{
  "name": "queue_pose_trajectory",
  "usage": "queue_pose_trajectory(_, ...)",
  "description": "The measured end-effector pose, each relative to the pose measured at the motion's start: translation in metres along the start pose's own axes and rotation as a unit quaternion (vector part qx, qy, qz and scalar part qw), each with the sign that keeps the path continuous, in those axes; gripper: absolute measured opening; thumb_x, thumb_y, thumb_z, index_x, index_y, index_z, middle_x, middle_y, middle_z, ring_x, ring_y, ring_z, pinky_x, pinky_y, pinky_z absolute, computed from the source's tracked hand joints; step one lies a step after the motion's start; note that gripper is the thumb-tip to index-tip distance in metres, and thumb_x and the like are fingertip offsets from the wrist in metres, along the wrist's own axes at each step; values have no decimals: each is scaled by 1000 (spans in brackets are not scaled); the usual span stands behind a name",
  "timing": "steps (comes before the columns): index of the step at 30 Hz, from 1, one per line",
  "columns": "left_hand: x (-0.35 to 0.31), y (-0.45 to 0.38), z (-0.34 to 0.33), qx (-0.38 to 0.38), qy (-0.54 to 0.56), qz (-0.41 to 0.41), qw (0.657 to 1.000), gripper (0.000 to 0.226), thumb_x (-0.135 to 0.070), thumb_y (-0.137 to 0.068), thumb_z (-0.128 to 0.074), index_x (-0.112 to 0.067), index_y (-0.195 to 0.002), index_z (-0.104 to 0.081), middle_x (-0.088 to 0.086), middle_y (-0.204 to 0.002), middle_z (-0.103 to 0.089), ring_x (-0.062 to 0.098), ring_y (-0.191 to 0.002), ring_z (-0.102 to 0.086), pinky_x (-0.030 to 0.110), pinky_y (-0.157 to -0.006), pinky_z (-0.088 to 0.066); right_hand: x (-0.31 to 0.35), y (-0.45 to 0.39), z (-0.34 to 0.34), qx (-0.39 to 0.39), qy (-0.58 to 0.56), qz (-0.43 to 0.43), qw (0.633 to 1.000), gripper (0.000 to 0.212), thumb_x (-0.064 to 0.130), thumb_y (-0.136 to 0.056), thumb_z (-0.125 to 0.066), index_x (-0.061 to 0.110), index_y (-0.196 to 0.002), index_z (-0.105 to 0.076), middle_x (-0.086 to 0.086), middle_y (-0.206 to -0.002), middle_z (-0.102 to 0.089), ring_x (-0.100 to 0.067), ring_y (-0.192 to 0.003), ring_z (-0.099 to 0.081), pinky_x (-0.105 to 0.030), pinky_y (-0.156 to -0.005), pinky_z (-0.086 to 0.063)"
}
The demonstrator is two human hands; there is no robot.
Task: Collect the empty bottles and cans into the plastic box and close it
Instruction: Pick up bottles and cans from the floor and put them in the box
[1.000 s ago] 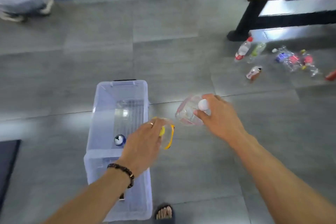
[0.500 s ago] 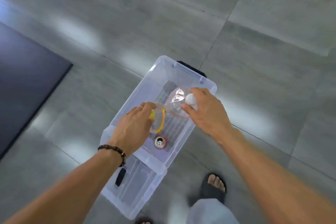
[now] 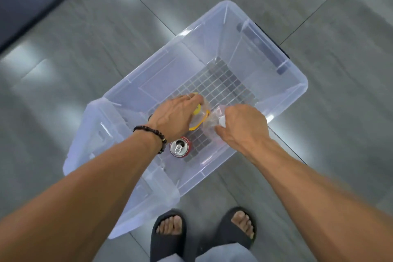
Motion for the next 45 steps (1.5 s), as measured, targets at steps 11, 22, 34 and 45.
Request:
queue_pose_trajectory(11, 29, -5, -20, 4, -20, -34, 999, 38, -17, -85, -62, -21, -119, -47, 2, -109, -60, 25, -98, -55, 31, -70, -39, 34, -9, -22, -3, 28, 30, 999, 40, 52, -80, -59, 15, -95, -65, -4, -79, -59, -29, -72, -62, -33, -58, -44)
queue_pose_trajectory(22, 23, 3, 4, 13, -40, -20, 999, 45, -20, -88, -56, -20, -130, -40, 2, -122, -54, 26, -106, -51, 38, -71, -45, 25, 7, 7, -17, -39, 0, 999, 51, 60, -81, -51, 17, -108, -56, -1, -103, -59, -25, -94, -59, -37, -74, -48)
queue_pose_trajectory(34, -113, 102, 152, 7, -20, -103, 994, 39, -28, -86, -54, -27, -124, -47, -7, -110, -58, 18, -102, -54, 29, -73, -44, -4, 136, 208, -84, -164, -38, 982, 63, 48, -88, -56, 21, -141, -34, -1, -143, -40, -22, -128, -42, -38, -101, -40)
queue_pose_trajectory(45, -339, 199, 274, 38, -100, -257, 961, 51, -43, -90, -49, -23, -135, -36, -3, -125, -53, 17, -108, -52, 28, -83, -44, -72, 408, 364, -215, -200, -216, 931, 63, 43, -88, -55, 21, -143, -32, 1, -143, -40, -24, -128, -41, -37, -97, -40)
Point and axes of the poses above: each hand's wrist, its own y-axis away from the middle knuckle, its own z-axis out of the back of the hand, x = y × z, the point moved 10 cm from there along -y, towards the middle knuckle
